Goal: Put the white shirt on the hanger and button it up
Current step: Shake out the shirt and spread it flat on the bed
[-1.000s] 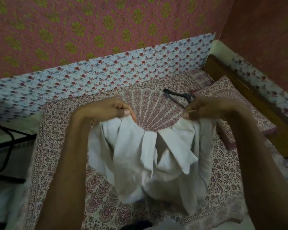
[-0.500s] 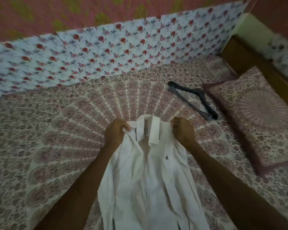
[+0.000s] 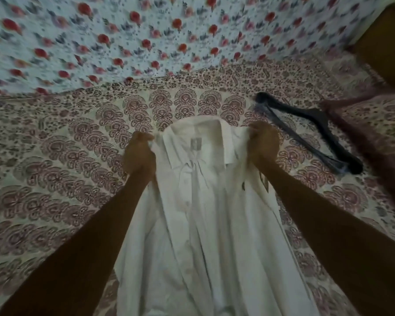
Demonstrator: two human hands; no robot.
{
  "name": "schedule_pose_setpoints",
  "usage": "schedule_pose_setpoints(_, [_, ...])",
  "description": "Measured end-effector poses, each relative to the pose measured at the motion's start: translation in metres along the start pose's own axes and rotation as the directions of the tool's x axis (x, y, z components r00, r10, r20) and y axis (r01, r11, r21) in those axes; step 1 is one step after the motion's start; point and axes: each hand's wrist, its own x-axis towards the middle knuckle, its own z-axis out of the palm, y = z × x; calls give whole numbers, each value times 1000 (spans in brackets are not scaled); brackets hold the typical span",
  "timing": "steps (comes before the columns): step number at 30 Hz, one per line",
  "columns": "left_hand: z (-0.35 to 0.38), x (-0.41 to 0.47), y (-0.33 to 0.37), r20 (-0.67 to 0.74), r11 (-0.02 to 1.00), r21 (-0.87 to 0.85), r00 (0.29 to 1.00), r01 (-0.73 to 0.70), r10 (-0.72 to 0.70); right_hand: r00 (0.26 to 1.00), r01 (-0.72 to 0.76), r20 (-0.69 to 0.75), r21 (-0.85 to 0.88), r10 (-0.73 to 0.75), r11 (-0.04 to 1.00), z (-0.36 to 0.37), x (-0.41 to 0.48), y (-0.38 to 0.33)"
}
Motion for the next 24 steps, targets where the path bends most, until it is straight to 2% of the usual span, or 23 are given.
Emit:
schedule_pose_setpoints(2, [16,5,-14,82,975,213,996,-57,40,996,60,76,-87,-53,994,15,-3,3])
schedule_pose_setpoints(3, [23,3,-18,60,956,286,997,-59,43,994,61,100,-108,-51,992,19,-12,5])
schedule_pose_setpoints(4, [27,-4,-17,26,960,278,999,-41,35,990,66,130,-105,-52,992,22,-24,8])
schedule_pose_setpoints(6, [31,-30,-8,8,984,164,998,-64,63,972,72,230,-72,-54,995,25,-50,13])
schedule_pose_setpoints(8, [33,-68,2,128,991,-6,983,-133,133,930,91,365,-89,-52,992,26,-79,20])
schedule_pose_setpoints(11, [40,-129,7,356,980,-132,916,-146,185,872,155,482,-115,-81,981,26,-126,34])
schedule_pose_setpoints(14, [53,-171,15,472,958,-268,853,-102,223,873,151,477,-70,-100,986,18,-161,47])
schedule_pose_setpoints(16, [59,-181,26,490,937,-349,852,-2,184,917,156,389,-135,-92,979,9,-174,55])
schedule_pose_setpoints(18, [64,-179,38,430,907,-419,890,47,152,969,96,240,-174,-52,980,-4,-180,63])
schedule_pose_setpoints(20, [66,-173,54,366,887,-457,922,62,125,992,-56,109,-132,71,990,-16,-179,78])
schedule_pose_setpoints(21, [66,-168,63,345,883,-464,932,69,109,984,-146,90,-85,153,986,-19,-174,87])
schedule_pose_setpoints(22, [67,-165,74,322,881,-470,941,62,106,966,-232,108,-30,234,972,-18,-169,101])
schedule_pose_setpoints(24, [72,-159,90,289,893,-450,949,19,126,912,-341,254,29,323,940,-13,-156,118])
